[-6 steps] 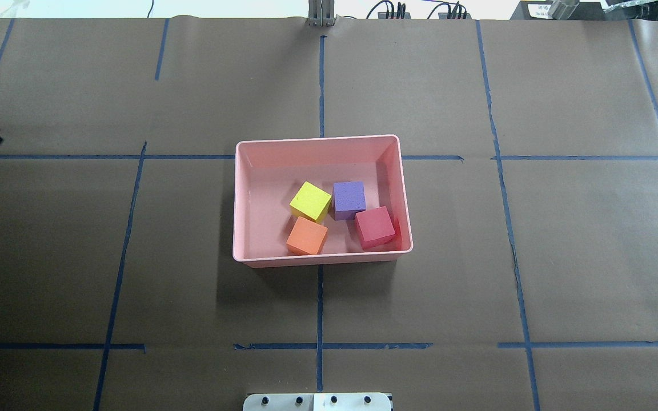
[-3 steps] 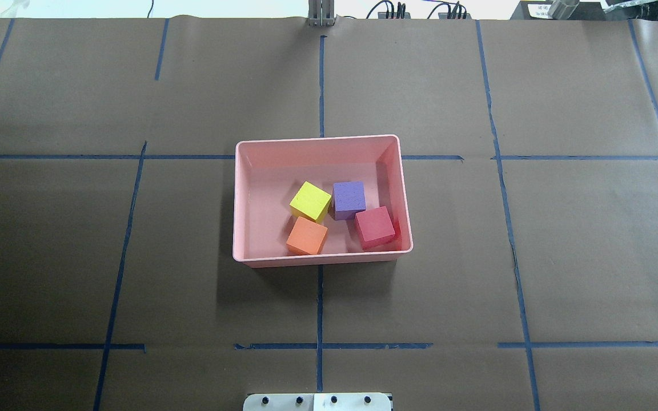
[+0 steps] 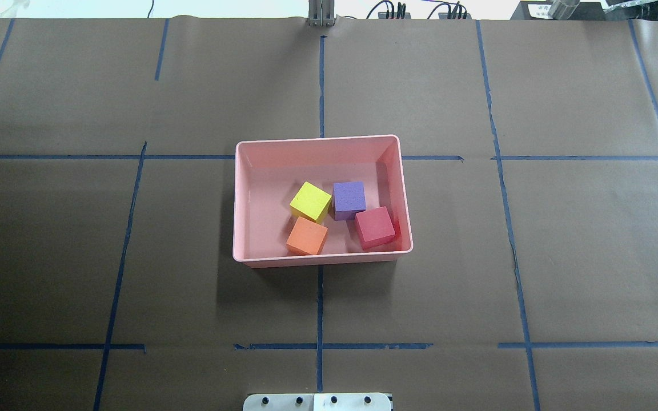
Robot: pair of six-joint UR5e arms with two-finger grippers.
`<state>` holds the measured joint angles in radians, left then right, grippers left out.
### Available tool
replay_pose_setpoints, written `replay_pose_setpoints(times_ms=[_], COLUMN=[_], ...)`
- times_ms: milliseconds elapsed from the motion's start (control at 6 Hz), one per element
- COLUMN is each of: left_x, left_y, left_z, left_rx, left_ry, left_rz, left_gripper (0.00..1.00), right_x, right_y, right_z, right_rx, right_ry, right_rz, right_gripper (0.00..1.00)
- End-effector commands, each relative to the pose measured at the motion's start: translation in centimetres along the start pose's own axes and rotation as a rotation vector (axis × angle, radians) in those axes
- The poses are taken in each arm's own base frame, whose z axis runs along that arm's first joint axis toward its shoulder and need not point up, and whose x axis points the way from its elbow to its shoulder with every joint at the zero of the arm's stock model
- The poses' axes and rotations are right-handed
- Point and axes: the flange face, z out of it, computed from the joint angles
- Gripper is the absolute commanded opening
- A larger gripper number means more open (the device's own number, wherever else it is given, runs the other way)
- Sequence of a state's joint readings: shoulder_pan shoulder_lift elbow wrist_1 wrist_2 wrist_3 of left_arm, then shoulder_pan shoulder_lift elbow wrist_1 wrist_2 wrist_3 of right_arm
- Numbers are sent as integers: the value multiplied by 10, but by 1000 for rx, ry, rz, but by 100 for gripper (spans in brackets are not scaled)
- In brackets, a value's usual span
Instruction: Place blocks into pink bin with both arms
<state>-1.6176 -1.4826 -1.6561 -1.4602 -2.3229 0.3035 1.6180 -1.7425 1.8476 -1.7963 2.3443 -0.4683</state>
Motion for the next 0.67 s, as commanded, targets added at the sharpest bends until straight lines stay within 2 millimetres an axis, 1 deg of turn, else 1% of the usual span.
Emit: replay_pose_setpoints(times_ms=[0,167,333,500], left_x=[5,5,1,1], left_y=[-3,-1,8,11], left_z=[-8,-7,0,2], left_rx=[11,6,-7,-10], left_ry=[-16,-15,-13,-12], left_rz=[7,8,-3,-2], left_gripper=[100,100,100,100], right_x=[0,-1,0,0], right_y=[0,1,1,1], right_z=[0,0,1,1], right_rx=[0,1,-2,-2], right_ry=[0,-1,-2,-2], right_rz=[1,-1,1,1], right_gripper=[100,100,100,100])
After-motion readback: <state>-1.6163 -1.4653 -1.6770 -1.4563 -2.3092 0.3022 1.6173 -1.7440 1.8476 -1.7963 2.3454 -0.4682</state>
